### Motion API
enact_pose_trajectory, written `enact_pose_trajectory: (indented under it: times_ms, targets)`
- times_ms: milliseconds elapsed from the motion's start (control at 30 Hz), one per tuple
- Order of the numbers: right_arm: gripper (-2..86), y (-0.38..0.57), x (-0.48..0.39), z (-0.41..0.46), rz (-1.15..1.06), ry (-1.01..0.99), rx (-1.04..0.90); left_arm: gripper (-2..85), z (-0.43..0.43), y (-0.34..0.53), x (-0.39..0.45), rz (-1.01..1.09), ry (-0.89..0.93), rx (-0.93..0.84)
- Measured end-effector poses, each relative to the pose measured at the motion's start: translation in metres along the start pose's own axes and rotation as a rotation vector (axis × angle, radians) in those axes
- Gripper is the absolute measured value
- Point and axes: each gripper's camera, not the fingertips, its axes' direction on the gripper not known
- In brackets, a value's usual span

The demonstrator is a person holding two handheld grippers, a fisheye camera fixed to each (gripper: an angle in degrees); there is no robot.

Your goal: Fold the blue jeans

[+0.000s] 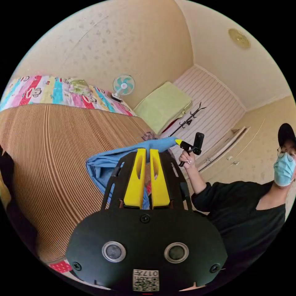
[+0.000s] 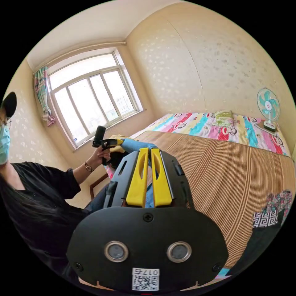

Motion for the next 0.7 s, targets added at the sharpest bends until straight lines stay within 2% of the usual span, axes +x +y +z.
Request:
enact_pose_trajectory:
  times_ms: [133,233,267,333,400,467,567,700]
  targets:
    - [3.0,0.173,0.036,0.046,0.287,-0.226,-0.183,3.7,0.058,0.156,-0.060,-0.299,0.065,-0.157]
    - [6.0,0.267,0.050,0.061,0.541,-0.172,-0.322,9.0,0.069,0.229,-0.094,-0.487,0.085,-0.191]
    - [8.9,0.289,0.058,0.057,0.647,-0.172,-0.309,9.9,0.069,0.238,-0.100,-0.520,0.091,-0.184]
    - [14.0,0.307,0.073,0.051,0.762,-0.256,-0.201,13.3,0.068,0.250,-0.116,-0.584,0.126,-0.118]
    - [15.0,0.309,0.091,0.059,0.809,-0.331,-0.148,14.4,0.076,0.237,-0.124,-0.561,0.109,-0.115]
    - [16.5,0.293,0.114,0.088,0.816,-0.340,-0.194,15.2,0.095,0.217,-0.136,-0.534,0.060,-0.166]
    - [17.7,0.268,0.131,0.147,0.801,-0.431,-0.338,16.0,0.142,0.189,-0.157,-0.539,0.116,-0.278]
    - [13.6,0.262,0.141,0.165,0.881,-0.379,-0.366,10.8,0.166,0.181,-0.162,-0.578,0.055,-0.350]
